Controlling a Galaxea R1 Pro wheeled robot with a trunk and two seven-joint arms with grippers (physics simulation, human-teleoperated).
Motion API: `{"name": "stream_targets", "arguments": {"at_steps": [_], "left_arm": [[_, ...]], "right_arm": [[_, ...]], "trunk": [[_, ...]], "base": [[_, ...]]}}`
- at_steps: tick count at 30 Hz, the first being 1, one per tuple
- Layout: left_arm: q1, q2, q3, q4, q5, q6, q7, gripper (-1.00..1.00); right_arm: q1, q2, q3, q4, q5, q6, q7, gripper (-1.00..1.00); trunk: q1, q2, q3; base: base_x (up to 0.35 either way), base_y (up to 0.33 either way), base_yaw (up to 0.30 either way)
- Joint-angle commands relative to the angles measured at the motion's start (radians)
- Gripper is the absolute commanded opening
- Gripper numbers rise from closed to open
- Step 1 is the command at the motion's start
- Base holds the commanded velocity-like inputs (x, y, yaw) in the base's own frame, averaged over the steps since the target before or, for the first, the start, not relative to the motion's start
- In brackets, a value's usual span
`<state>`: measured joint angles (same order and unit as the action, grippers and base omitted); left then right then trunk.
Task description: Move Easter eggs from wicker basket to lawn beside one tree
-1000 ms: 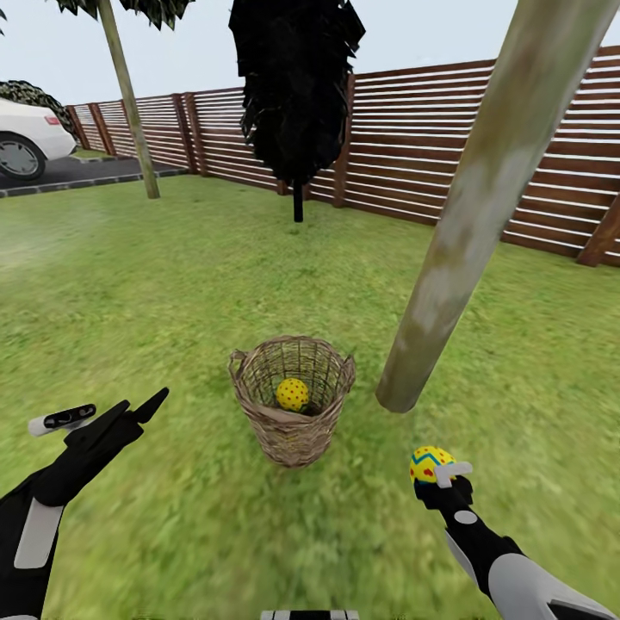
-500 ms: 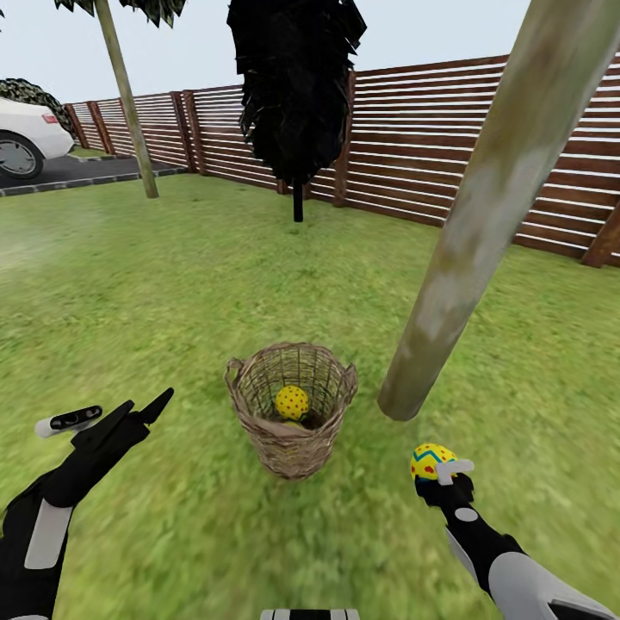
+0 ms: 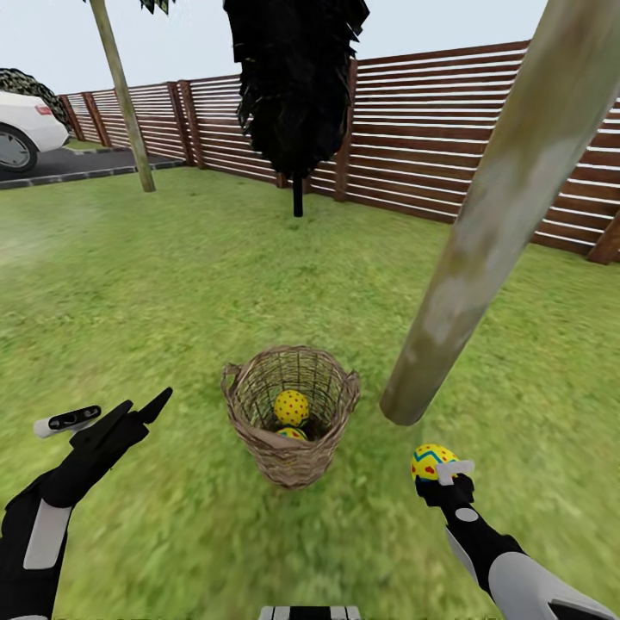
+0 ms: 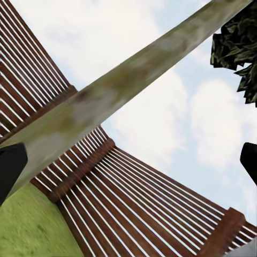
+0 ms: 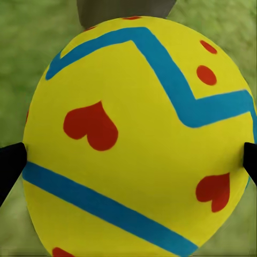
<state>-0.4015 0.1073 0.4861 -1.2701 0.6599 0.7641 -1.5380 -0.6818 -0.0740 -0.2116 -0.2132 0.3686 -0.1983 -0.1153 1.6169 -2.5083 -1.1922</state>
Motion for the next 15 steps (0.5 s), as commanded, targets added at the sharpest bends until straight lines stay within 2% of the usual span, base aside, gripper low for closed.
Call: {"name": "stream_targets", "arguments": {"at_steps": [1, 5, 8, 15], "left_arm": [[0.000, -0.001, -0.002, 0.000, 0.000, 0.011, -0.004, 1.00], [0.000, -0.003, -0.004, 0.000, 0.000, 0.010, -0.004, 1.00], [0.000, -0.003, -0.004, 0.000, 0.000, 0.011, -0.004, 1.00], [0.000, -0.008, -0.004, 0.001, 0.000, 0.009, -0.004, 1.00]], "right_arm": [[-0.002, 0.001, -0.007, 0.002, 0.010, -0.004, -0.004, -1.00], [-0.031, 0.005, -0.006, 0.014, 0.009, 0.008, -0.068, -1.00], [-0.037, 0.007, -0.006, 0.016, 0.010, 0.021, -0.074, -1.00], [-0.039, 0.004, -0.006, 0.028, 0.012, 0.020, -0.072, -1.00]], "trunk": [[0.000, -0.001, -0.005], [0.002, -0.002, -0.020], [0.003, -0.002, -0.032], [0.003, -0.002, -0.032]], "base": [[0.000, 0.000, 0.000], [0.000, 0.000, 0.000], [0.000, 0.000, 0.000], [0.003, 0.000, 0.000]]}}
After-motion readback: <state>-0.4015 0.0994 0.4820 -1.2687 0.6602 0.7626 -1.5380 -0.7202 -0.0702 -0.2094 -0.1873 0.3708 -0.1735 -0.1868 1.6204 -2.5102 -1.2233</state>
